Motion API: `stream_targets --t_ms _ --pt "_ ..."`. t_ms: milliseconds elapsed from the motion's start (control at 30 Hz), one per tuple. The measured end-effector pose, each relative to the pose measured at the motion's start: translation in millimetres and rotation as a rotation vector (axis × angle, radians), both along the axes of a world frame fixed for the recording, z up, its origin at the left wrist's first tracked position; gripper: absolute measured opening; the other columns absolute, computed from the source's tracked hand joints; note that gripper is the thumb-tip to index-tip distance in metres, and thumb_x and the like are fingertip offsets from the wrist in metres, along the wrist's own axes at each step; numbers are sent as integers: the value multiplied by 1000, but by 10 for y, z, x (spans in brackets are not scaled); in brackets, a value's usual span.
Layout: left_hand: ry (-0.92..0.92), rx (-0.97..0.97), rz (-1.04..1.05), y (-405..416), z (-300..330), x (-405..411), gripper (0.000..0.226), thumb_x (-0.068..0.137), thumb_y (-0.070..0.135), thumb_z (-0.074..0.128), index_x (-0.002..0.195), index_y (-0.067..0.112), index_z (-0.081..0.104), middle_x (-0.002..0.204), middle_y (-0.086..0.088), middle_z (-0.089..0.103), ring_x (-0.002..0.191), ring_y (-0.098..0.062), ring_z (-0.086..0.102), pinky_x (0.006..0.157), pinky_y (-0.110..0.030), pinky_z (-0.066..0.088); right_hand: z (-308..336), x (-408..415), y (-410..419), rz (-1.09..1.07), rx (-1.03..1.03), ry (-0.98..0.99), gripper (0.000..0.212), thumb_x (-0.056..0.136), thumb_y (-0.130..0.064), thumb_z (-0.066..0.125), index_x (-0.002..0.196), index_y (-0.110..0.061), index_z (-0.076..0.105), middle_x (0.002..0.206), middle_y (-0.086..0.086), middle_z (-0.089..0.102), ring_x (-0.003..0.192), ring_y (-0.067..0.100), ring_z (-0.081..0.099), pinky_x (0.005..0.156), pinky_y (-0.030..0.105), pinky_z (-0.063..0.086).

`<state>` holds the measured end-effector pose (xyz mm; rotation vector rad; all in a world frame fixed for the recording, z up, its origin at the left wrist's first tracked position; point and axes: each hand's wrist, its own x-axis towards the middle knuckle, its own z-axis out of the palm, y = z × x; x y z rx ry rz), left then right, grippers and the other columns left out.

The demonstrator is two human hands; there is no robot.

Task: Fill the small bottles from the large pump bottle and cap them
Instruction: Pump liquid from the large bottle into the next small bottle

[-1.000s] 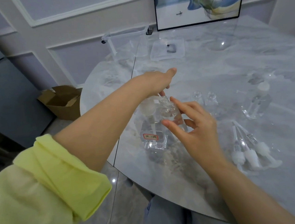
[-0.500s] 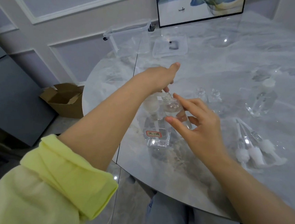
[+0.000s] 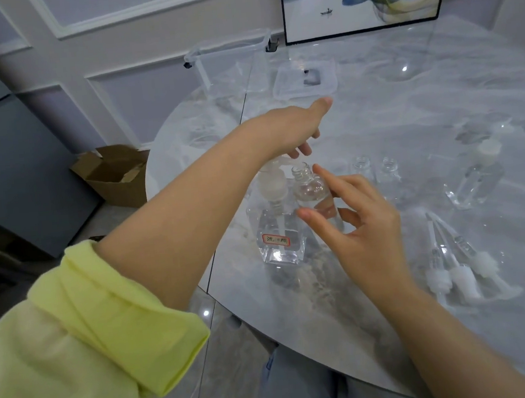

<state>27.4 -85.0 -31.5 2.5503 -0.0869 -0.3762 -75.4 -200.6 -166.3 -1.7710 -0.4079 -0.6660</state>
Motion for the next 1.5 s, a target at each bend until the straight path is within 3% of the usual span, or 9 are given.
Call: stream_targets --t_ms 133,233,467,633,767,867,1100,1267,1500 --pt "-11 8 28 41 -84 9 67 104 64 19 125 20 65 110 -1 72 104 -17 66 99 -40 47 10 0 16 -11 -25 -12 60 86 -46 71 138 -17 62 107 -6 64 98 12 63 80 30 59" --pt "28 -6 33 34 -90 7 68 103 64 19 124 20 66 110 -1 72 102 -18 67 103 -42 45 13 -9 6 -9 1 12 62 86 -48 71 138 -16 64 107 -6 64 99 14 64 81 36 60" --pt "12 11 53 52 -76 -32 68 104 63 19 123 19 67 109 -2 73 103 -19 67 104 -41 45 18 -12 1 7 5 30 62 85 -49 70 138 -18 63 109 -8 63 102 12 65 85 31 60" --pt "-67 48 56 23 -56 -31 68 104 63 18 121 18 66 109 -1 72 105 -19 66 88 -35 45 29 -26 11 18 26 23 62 85 -48 71 138 -17 63 109 -6 63 102 12 65 84 27 60" --pt "-15 56 54 29 -63 -56 69 105 62 18 122 16 67 110 -3 73 106 -20 65 95 -36 41 17 -19 5 28 48 49 62 84 -47 72 138 -18 63 109 -6 64 103 12 65 85 30 61" --pt "-71 46 60 15 -58 -42 68 105 62 18 125 16 65 111 -4 73 105 -20 65 91 -35 46 29 -24 7 26 48 31 63 84 -50 71 138 -18 63 108 -7 64 102 11 65 85 25 59" --pt "-44 93 42 1 -9 -45 70 103 65 17 121 18 66 107 -1 73 107 -21 65 102 -39 44 30 -13 3 26 53 29 64 83 -50 71 138 -17 64 108 -3 65 101 15 66 83 32 61" --pt "-52 64 50 32 9 -29 69 103 65 18 119 20 67 104 0 74 101 -16 67 102 -39 45 27 -25 5 22 36 18 64 84 -50 71 138 -18 63 108 -6 63 102 11 64 85 22 58" --pt "-18 12 64 46 -6 8 70 100 69 19 114 22 69 100 0 76 98 -18 70 104 -43 44 45 -10 -20 2 58 17 64 83 -46 73 138 -14 64 109 -6 64 103 11 65 85 19 57"
